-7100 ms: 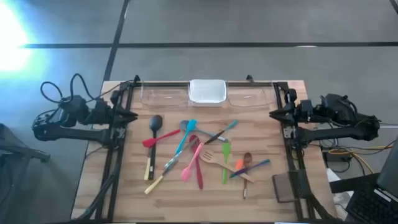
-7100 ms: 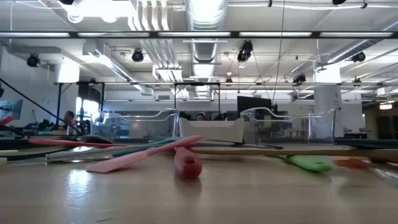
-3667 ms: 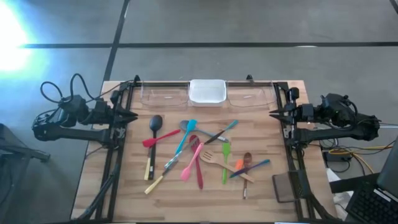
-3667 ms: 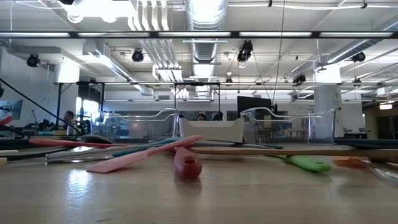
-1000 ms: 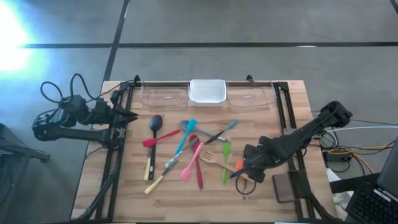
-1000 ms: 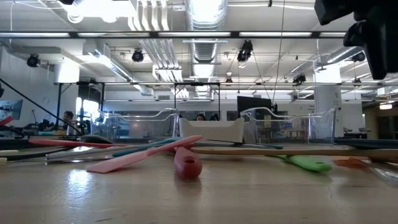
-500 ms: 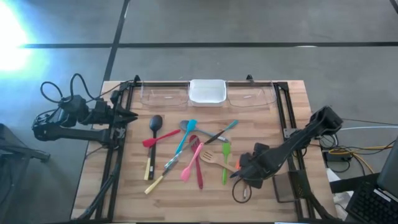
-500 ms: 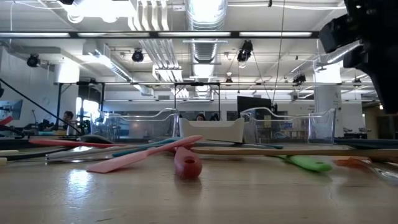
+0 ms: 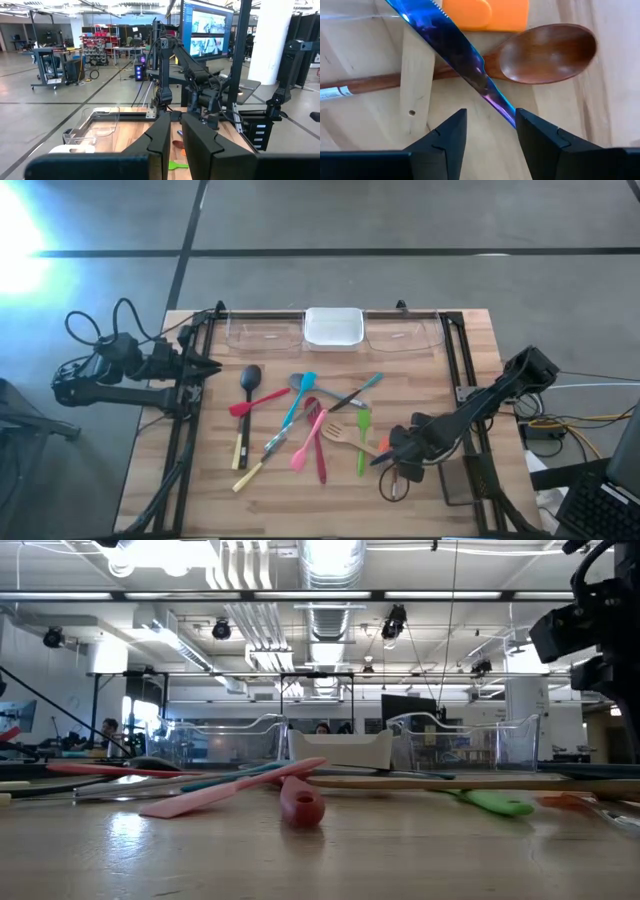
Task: Pick & Place Kitchen Items
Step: Put the purple table knife into the right transparent bin
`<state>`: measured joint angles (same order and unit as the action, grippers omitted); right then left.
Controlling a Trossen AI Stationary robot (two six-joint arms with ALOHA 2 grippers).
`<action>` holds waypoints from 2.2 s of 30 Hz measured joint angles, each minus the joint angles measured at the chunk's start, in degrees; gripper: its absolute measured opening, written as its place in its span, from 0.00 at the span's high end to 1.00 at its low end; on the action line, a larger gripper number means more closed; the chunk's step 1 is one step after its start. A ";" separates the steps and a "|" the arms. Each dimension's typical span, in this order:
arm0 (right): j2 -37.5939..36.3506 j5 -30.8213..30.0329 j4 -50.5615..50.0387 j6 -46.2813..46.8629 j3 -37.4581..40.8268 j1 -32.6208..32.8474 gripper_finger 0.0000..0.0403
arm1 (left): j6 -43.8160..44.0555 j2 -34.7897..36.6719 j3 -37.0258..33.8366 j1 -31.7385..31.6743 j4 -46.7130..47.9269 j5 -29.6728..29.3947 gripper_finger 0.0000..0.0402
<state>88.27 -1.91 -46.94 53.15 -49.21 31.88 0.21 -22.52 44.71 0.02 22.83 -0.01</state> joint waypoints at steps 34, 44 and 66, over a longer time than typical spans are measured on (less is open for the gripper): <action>-0.95 -4.63 10.88 2.33 10.10 0.00 0.83 | 0.00 -0.01 0.00 0.01 0.00 0.00 0.86; -2.01 -4.25 10.82 1.94 9.78 -0.02 0.94 | 0.00 0.00 0.00 -0.01 0.00 0.01 0.86; -17.27 -13.94 -4.46 -4.75 0.93 -9.98 0.94 | 0.00 0.00 0.00 0.01 0.00 0.00 0.86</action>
<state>71.00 -15.85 -51.40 48.40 -48.28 21.90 0.21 -22.52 44.71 0.03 22.83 -0.01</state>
